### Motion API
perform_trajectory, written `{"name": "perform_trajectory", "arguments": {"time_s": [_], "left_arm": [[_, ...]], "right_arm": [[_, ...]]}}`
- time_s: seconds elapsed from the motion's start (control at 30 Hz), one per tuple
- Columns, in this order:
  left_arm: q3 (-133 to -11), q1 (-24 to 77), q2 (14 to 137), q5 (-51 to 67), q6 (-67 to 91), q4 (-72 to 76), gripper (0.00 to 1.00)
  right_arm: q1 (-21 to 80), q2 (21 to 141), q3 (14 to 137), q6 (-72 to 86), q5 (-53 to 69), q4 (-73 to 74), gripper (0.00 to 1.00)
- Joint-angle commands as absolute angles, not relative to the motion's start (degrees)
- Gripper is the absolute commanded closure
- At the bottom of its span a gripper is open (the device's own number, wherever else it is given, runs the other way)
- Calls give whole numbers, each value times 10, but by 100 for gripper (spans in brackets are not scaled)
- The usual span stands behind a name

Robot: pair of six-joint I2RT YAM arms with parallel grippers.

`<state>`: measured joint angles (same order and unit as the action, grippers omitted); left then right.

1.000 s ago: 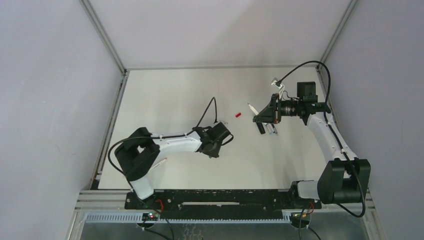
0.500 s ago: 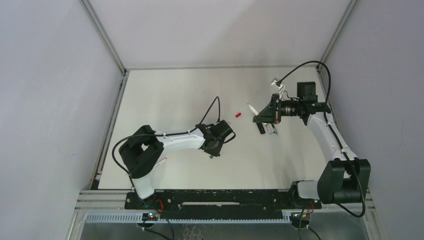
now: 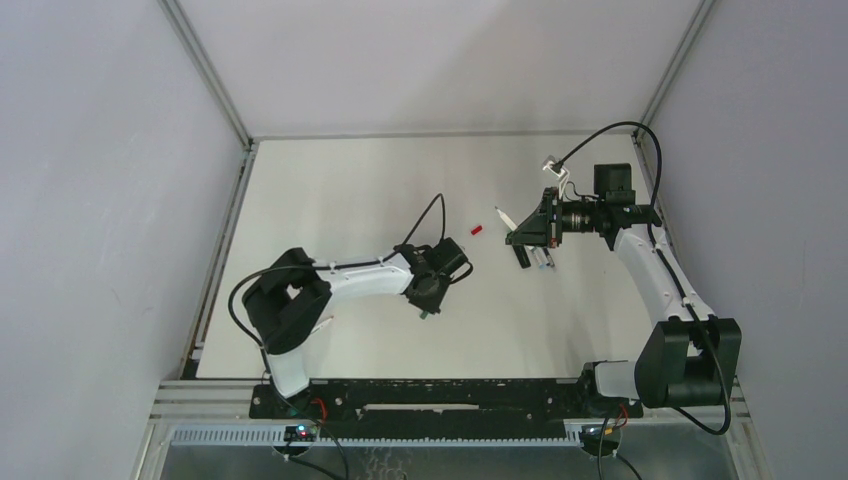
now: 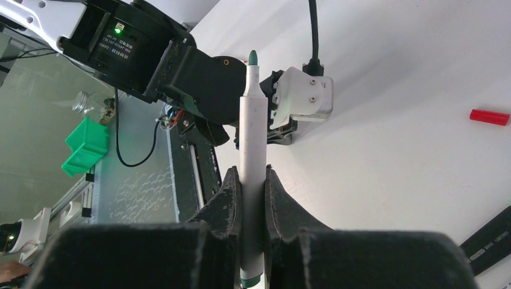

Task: Insert the pens into the pen caps
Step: Insert the pen cap onto the pen.

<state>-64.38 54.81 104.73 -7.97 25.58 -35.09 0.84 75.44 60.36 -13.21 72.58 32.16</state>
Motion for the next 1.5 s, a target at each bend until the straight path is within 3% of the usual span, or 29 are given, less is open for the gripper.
{"name": "perform_trajectory", "arguments": {"time_s": [0.0, 0.17, 0.43, 0.7, 1.03, 1.47], "left_arm": [[-597, 552, 1108, -42, 234, -455, 75], [-603, 551, 1120, -39, 230, -457, 78], [-597, 551, 1127, -46, 236, -451, 100], [-579, 547, 1024, -100, 284, -390, 100], [-482, 537, 817, -142, 366, -181, 100], [-299, 528, 575, -128, 395, 247, 100]], "right_arm": [[4, 745, 624, -143, 744, 319, 100], [4, 743, 624, -142, 745, 319, 100], [-12, 742, 624, -144, 748, 321, 100], [-12, 733, 624, -163, 756, 332, 100], [-2, 697, 600, -167, 761, 304, 100], [73, 648, 547, -101, 707, 191, 100]]}}
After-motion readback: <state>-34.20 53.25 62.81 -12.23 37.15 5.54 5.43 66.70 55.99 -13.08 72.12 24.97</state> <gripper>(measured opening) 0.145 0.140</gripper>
